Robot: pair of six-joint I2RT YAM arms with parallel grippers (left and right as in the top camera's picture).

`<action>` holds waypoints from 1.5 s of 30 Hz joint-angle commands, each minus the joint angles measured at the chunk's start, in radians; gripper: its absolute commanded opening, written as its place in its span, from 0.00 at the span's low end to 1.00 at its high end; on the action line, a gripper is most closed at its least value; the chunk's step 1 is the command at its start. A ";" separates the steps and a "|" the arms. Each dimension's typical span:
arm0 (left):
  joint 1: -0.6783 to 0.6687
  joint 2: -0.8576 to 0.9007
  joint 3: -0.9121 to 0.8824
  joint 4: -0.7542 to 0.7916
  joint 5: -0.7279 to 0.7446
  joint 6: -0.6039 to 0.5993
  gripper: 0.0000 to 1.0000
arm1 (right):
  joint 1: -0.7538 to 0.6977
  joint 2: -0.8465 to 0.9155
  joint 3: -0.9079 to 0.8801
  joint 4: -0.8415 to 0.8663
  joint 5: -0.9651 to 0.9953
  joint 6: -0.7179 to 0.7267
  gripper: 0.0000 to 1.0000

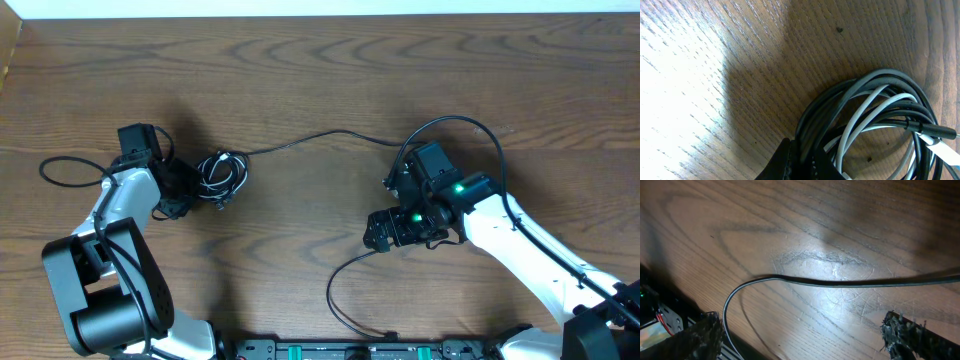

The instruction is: Untangle cables

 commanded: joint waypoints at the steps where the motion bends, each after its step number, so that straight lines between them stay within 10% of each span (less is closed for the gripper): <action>1: 0.000 -0.019 0.017 0.005 -0.003 -0.004 0.08 | 0.011 -0.008 0.016 0.002 0.004 -0.008 0.99; 26: 0.000 -0.019 0.017 0.003 -0.003 0.000 0.08 | 0.011 -0.008 0.015 0.075 -0.002 -0.004 0.99; 37: 0.000 -0.019 0.017 0.004 -0.003 -0.001 0.08 | 0.101 -0.007 0.015 0.337 -0.393 0.093 0.99; 41: 0.000 -0.019 0.017 0.004 -0.003 -0.001 0.08 | 0.204 -0.006 0.015 0.354 -0.337 0.120 0.57; 45: 0.000 -0.019 0.017 0.004 -0.003 -0.001 0.08 | 0.321 -0.006 0.015 0.303 -0.201 0.239 0.50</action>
